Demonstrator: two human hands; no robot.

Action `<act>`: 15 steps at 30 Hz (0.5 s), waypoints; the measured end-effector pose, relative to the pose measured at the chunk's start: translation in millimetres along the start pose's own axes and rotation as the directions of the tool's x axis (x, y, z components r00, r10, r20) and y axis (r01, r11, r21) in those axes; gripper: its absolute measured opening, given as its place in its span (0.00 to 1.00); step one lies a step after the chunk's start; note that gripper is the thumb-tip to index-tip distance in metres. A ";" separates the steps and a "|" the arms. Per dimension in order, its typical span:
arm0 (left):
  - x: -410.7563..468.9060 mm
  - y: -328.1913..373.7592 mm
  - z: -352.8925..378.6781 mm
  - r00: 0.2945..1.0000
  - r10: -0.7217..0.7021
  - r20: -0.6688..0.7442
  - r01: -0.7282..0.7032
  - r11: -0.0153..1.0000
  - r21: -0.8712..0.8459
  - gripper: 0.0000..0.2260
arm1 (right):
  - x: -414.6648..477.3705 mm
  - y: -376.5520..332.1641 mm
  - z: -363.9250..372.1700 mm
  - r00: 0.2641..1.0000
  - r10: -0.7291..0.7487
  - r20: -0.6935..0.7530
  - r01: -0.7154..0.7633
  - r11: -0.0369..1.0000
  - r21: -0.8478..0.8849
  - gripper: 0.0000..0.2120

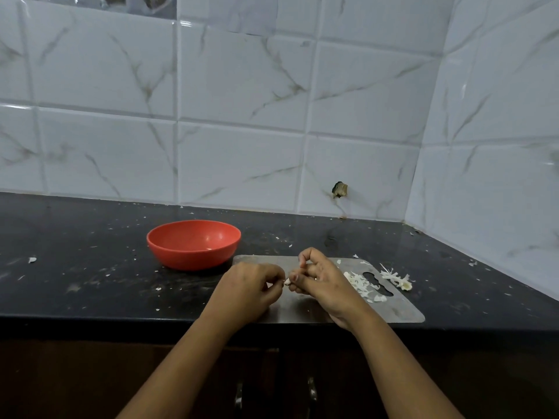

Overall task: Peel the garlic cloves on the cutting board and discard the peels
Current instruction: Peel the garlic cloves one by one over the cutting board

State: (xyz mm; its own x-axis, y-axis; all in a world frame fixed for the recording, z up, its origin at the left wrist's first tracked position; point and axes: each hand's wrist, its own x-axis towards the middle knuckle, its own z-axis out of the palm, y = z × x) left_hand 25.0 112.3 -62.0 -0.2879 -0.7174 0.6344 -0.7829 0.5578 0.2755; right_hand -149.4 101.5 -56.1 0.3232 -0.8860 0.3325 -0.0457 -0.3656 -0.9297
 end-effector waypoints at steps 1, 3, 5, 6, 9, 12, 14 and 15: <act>1.8 -1.8 -0.6 0.998 0.062 -0.017 -0.060 0.995 0.084 0.11 | -0.5 -0.3 -0.7 1.000 0.002 0.008 -0.002 1.000 0.001 0.10; 5.9 -0.7 -2.6 0.973 0.223 -0.054 -0.197 0.934 0.298 0.11 | -2.0 -1.0 -1.6 1.000 -0.006 0.011 0.006 1.000 0.024 0.12; 6.7 2.4 -5.3 0.951 0.306 -0.030 -0.263 0.860 0.437 0.09 | -2.2 -1.9 -1.3 1.000 -0.018 0.006 0.018 1.000 0.004 0.13; 5.4 0.2 -3.6 0.939 0.343 -0.033 -0.291 0.840 0.458 0.09 | -2.2 -1.9 -0.7 1.000 -0.018 0.007 0.018 1.000 -0.026 0.13; 2.6 -9.6 -2.5 0.918 0.391 -0.062 -0.330 0.842 0.426 0.07 | -3.4 -3.6 1.9 0.999 -0.001 0.037 0.005 0.993 -0.116 0.13; 3.9 -9.1 -8.1 0.931 0.363 -0.048 -0.320 0.869 0.377 0.03 | -6.0 -6.1 5.2 0.999 -0.019 0.050 0.027 0.988 -0.152 0.10; 6.5 -6.6 -8.1 0.950 0.309 -0.042 -0.272 0.888 0.371 0.02 | -6.4 -6.9 5.8 0.999 -0.015 0.041 0.021 0.990 -0.141 0.09; 6.2 -4.9 -6.7 0.961 0.266 -0.074 -0.223 0.906 0.359 0.02 | -5.9 -6.0 5.9 0.999 -0.007 0.033 0.012 0.991 -0.133 0.09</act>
State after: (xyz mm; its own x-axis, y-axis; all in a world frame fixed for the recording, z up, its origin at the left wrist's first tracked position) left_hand 30.7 107.9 -54.6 -0.4436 -0.5104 0.7367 -0.8434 0.5157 -0.1507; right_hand -145.4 110.6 -53.4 0.3543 -0.8734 0.3341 -0.1670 -0.4106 -0.8964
